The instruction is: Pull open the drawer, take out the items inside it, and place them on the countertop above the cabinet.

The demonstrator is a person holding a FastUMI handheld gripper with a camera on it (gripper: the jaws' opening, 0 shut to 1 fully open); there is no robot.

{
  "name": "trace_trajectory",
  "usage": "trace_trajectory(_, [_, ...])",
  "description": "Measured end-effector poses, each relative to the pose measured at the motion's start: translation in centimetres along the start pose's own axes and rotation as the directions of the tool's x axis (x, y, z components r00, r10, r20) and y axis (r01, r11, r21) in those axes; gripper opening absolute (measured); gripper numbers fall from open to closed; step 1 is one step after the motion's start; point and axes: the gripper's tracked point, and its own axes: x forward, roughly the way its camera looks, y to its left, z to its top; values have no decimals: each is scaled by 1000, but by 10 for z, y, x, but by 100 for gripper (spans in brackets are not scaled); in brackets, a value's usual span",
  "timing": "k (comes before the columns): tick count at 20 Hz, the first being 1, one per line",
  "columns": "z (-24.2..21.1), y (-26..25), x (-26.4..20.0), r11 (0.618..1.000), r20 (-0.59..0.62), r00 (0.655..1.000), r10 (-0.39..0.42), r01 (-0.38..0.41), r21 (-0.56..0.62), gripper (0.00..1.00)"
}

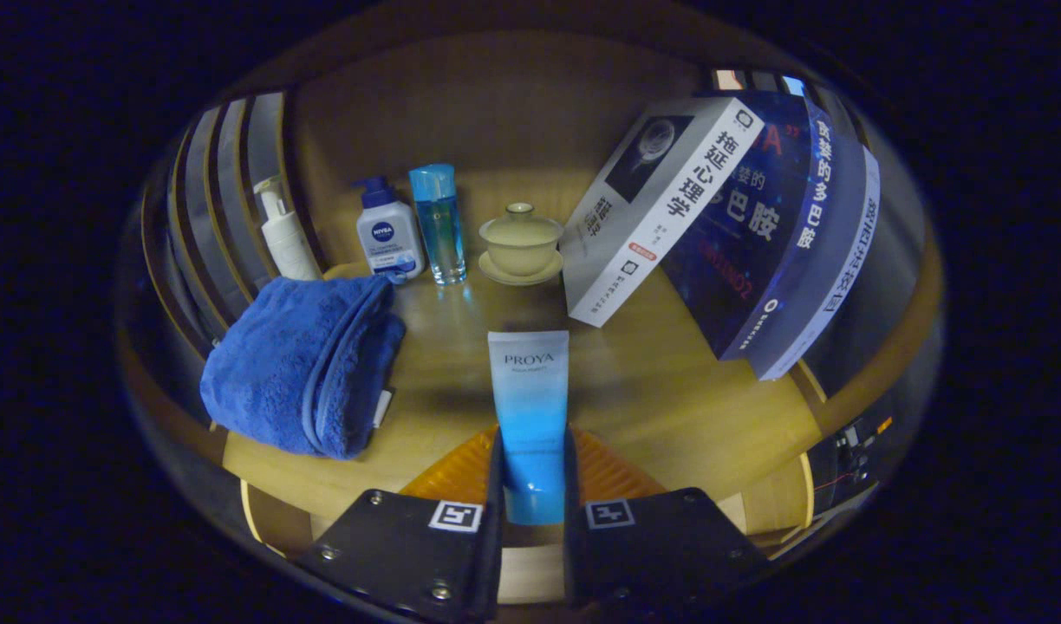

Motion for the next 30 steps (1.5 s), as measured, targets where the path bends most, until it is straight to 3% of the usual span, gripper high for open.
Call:
trace_trajectory(3, [-11, -2, 1, 1000, -26, 1000, -4, 3, -28, 37])
trace_trajectory(6, [-7, 5, -7, 999, 38, 999, 24, -23, -32, 43])
trace_trajectory(9, [-1, 10, -28, 999, 118, 992, 42, -40, -18, 75])
trace_trajectory(13, [5, 10, -71, 999, 260, 965, 43, -41, -11, 95])
trace_trajectory(18, [7, 4, -143, 997, 473, 881, -6, -28, 65, 95])
trace_trajectory(22, [-27, 1, -191, 997, 543, 840, -26, -16, 72, 95])
trace_trajectory(27, [-70, 2, -222, 994, 638, 770, -17, -58, 97, 95])
trace_trajectory(30, [-106, -7, -225, 989, 632, 774, -47, -54, 140, 95])
